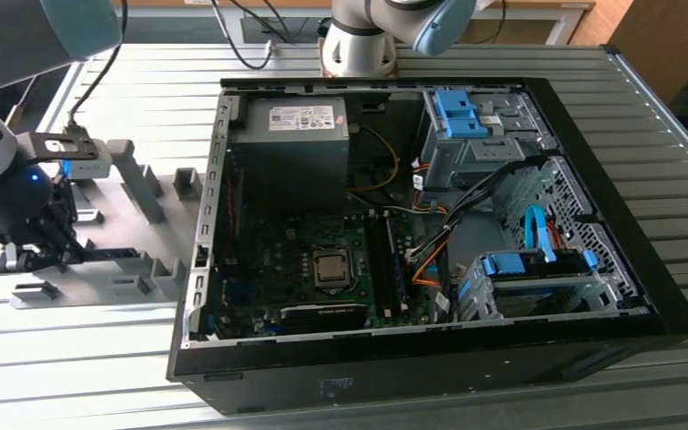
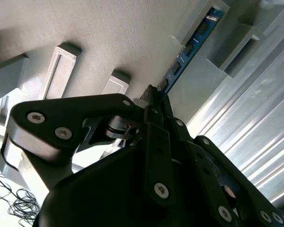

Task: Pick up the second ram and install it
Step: 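Pick up the second ram and move it above second insertion slot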

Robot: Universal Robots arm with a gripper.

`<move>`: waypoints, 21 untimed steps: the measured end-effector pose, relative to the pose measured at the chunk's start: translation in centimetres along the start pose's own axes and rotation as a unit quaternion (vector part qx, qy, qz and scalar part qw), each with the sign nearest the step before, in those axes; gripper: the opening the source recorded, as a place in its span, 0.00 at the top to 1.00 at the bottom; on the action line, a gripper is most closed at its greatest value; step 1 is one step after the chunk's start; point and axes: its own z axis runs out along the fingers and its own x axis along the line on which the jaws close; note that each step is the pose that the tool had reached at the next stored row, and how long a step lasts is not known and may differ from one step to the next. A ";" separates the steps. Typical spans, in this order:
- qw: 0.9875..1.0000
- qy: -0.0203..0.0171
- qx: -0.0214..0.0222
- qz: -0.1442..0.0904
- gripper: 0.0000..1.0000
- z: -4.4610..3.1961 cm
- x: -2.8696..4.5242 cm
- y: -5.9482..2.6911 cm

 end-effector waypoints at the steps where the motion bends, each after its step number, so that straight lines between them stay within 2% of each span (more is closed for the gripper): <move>1: 1.000 0.000 0.000 0.000 0.85 -0.08 0.00 0.01; 15: 1.000 0.000 0.000 0.000 0.85 -1.57 -0.03 0.02; 21: 1.000 0.001 0.000 0.000 0.85 -1.64 -0.03 0.02</move>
